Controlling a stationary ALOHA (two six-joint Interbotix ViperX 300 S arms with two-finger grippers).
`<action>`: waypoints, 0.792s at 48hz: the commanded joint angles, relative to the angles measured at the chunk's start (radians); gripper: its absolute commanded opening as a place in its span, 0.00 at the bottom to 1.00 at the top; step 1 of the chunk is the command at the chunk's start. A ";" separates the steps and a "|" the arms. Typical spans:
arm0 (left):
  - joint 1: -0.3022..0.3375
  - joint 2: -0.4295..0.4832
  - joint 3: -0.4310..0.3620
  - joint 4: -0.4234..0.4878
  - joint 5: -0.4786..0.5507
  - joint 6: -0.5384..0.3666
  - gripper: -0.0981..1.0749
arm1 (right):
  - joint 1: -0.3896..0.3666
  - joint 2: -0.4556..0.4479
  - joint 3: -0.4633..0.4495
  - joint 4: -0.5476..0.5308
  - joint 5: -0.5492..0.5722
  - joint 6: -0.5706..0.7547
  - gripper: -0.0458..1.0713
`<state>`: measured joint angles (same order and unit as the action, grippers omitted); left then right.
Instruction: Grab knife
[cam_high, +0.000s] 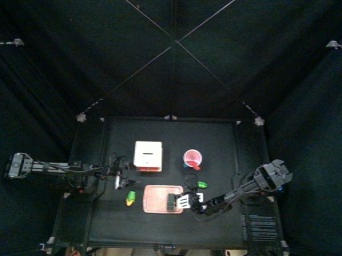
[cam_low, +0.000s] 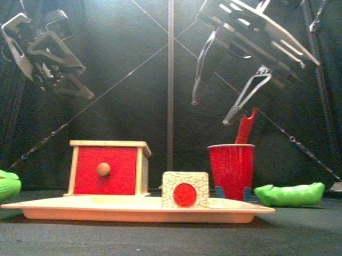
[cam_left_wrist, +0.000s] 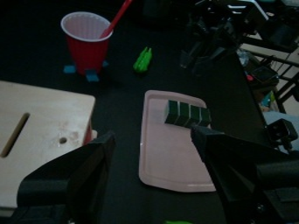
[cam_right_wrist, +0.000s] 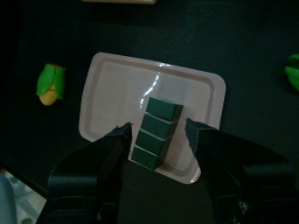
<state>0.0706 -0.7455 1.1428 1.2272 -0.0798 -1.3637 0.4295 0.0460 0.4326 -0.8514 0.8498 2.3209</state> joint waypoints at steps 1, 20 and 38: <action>0.002 0.009 -0.044 -0.002 -0.008 0.014 0.94 | -0.002 -0.071 0.005 -0.012 -0.018 -0.054 0.82; 0.012 0.017 -0.101 -0.005 -0.008 0.115 0.94 | -0.018 -0.310 0.041 -0.057 -0.058 -0.242 0.81; 0.023 0.017 -0.071 -0.080 -0.002 0.126 0.94 | -0.123 -0.456 0.080 -0.021 -0.052 -0.311 0.81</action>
<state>0.0859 -0.7302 1.0845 1.1474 -0.0798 -1.2410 0.3252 -0.3636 0.5231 -0.8759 0.7823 2.0279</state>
